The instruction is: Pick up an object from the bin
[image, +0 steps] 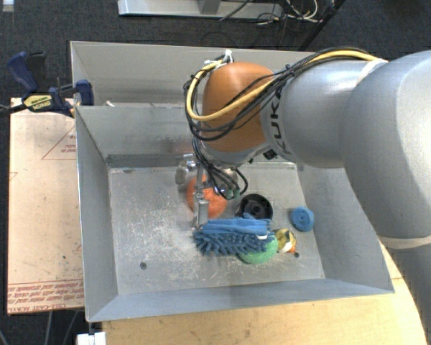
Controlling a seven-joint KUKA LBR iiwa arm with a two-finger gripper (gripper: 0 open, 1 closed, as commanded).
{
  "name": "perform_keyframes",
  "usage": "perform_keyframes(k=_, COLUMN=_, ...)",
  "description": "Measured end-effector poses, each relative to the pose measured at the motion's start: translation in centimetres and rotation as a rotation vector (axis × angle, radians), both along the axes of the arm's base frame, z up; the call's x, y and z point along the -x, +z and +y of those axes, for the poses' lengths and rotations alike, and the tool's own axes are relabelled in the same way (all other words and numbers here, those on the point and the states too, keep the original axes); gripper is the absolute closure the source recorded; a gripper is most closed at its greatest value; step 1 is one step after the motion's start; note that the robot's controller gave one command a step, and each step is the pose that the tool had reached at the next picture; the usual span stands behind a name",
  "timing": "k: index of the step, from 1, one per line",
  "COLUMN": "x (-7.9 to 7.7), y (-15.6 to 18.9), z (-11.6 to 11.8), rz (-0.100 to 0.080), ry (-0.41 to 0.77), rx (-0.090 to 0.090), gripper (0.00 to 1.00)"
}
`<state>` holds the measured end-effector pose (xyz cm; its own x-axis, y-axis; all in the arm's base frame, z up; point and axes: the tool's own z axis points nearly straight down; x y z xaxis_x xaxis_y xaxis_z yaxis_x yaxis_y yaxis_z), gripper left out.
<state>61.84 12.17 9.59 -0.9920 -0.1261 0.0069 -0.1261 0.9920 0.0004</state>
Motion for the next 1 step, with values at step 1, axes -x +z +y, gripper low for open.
perform_keyframes(k=1, x=0.28, y=2.84, z=-0.12, rz=-0.013, ry=-0.108, rx=-0.008, gripper=0.0)
